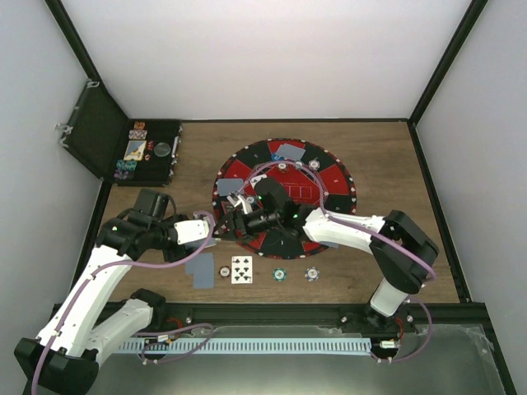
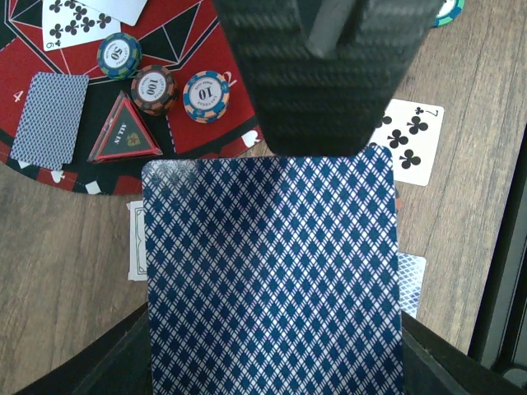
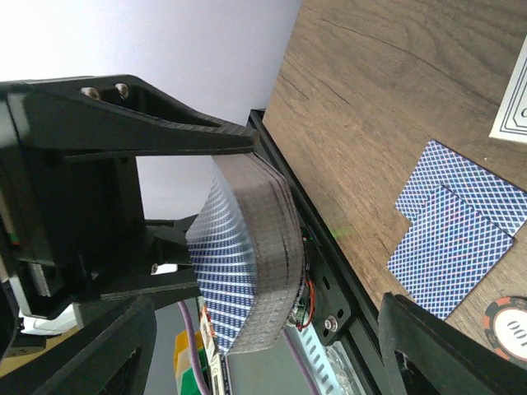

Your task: Distribute texas hold em gaming equipment

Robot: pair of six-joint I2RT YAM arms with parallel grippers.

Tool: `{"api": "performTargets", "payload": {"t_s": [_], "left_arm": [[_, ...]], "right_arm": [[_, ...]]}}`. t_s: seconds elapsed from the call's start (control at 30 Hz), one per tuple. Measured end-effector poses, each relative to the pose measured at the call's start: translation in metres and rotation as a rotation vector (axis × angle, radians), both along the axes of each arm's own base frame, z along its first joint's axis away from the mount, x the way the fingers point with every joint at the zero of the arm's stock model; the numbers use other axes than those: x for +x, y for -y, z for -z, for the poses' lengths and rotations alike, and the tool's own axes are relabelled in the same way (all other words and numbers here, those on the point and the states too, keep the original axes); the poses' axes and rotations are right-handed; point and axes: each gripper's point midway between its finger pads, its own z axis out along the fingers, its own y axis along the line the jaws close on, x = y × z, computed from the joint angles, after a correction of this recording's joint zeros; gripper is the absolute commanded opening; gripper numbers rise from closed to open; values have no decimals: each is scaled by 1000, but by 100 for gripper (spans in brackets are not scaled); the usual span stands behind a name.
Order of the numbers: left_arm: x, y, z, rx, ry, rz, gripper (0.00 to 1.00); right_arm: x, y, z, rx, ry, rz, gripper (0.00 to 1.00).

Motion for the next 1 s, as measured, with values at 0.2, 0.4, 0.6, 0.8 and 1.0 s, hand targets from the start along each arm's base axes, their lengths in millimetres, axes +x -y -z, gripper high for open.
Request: {"api": "performTargets", "payload": {"t_s": [0.2, 0.4, 0.6, 0.8, 1.0], "left_arm": [[0, 0, 0, 0, 0, 0, 4], [0, 0, 1, 1, -5, 0, 4], [0, -2, 2, 10, -7, -4, 4], [-1, -1, 2, 5, -10, -1, 4], [-1, -1, 2, 4, -11, -1, 4]], "right_arm": [[-4, -5, 0, 16, -16, -7, 76], [-17, -21, 10, 25, -40, -52, 74], [-26, -36, 25, 19, -90, -89, 73], [-20, -49, 19, 64, -102, -89, 71], [-15, -56, 24, 78, -121, -85, 67]]}}
